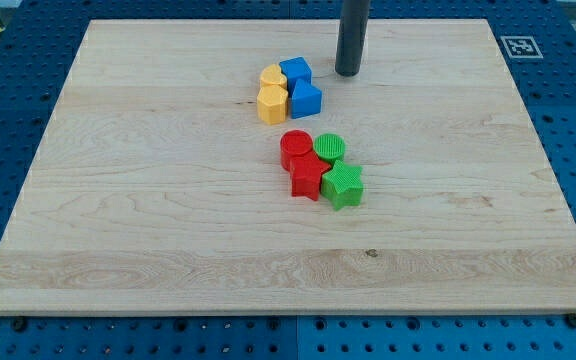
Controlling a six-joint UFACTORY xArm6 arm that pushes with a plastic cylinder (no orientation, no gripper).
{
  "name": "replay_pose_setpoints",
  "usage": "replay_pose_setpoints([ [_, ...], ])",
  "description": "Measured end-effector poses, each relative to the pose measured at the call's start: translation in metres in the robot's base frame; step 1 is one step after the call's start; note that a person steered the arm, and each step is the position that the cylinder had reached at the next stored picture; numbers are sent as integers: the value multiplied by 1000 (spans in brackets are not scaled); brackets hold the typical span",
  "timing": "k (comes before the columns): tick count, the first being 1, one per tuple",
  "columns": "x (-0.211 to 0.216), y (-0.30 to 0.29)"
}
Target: Separate all the green and red blocks
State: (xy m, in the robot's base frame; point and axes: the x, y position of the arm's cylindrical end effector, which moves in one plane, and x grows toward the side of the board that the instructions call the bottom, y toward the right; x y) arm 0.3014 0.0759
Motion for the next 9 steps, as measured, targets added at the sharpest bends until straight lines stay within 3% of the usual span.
replay_pose_setpoints([
  [2, -50, -86],
  [3, -37, -137],
  [5, -24, -181],
  [9, -10, -192],
])
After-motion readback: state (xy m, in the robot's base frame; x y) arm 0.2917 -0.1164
